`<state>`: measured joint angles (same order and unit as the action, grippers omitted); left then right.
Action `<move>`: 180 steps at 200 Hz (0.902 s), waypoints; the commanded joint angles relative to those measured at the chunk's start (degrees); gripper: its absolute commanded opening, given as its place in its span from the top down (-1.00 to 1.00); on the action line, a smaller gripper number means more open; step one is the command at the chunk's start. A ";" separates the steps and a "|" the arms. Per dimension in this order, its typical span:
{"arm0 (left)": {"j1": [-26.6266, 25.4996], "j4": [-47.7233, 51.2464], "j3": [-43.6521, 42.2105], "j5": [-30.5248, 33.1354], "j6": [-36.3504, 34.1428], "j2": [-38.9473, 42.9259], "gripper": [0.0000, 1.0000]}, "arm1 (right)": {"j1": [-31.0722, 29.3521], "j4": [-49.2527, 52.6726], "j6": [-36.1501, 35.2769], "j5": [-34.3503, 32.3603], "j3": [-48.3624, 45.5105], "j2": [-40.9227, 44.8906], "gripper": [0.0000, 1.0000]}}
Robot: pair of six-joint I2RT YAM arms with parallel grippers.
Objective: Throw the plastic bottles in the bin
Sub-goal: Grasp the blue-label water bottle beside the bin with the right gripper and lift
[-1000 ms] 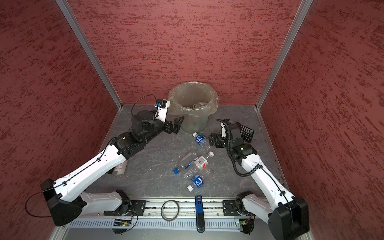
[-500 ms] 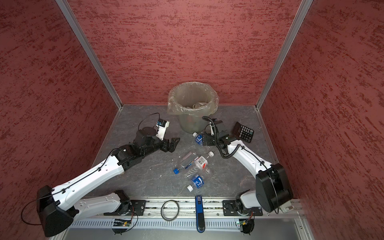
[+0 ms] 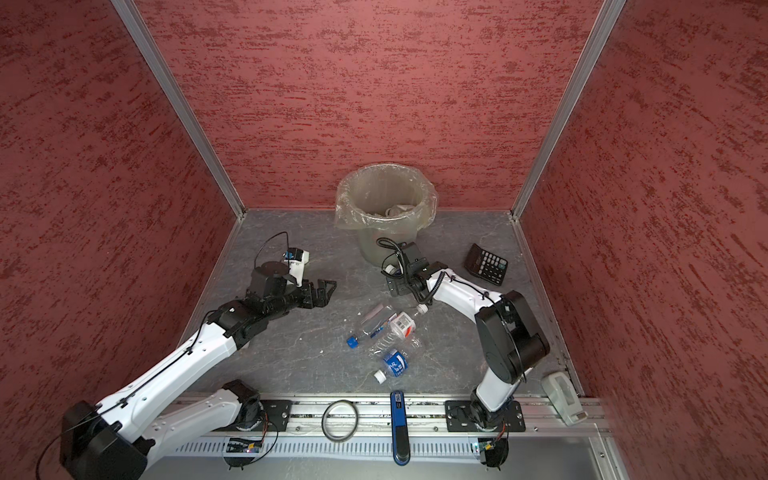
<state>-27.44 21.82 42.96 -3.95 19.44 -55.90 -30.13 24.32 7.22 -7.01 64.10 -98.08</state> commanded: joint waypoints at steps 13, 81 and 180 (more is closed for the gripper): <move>2.97 0.30 -2.57 -6.07 2.95 2.89 -0.99 | 0.07 1.35 -2.69 -7.69 3.90 -5.08 -0.91; 5.63 0.57 -4.68 -7.38 3.23 4.24 -0.99 | 0.03 1.61 -3.01 -4.07 4.64 -6.60 -0.61; 6.44 0.24 -4.99 -7.68 3.76 3.91 -0.99 | -1.83 3.87 0.35 -5.98 1.34 0.90 -0.19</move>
<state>-21.45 22.50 38.24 -10.90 22.72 -52.16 -30.96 26.61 5.58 -11.38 66.59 -102.94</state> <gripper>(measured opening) 0.996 0.635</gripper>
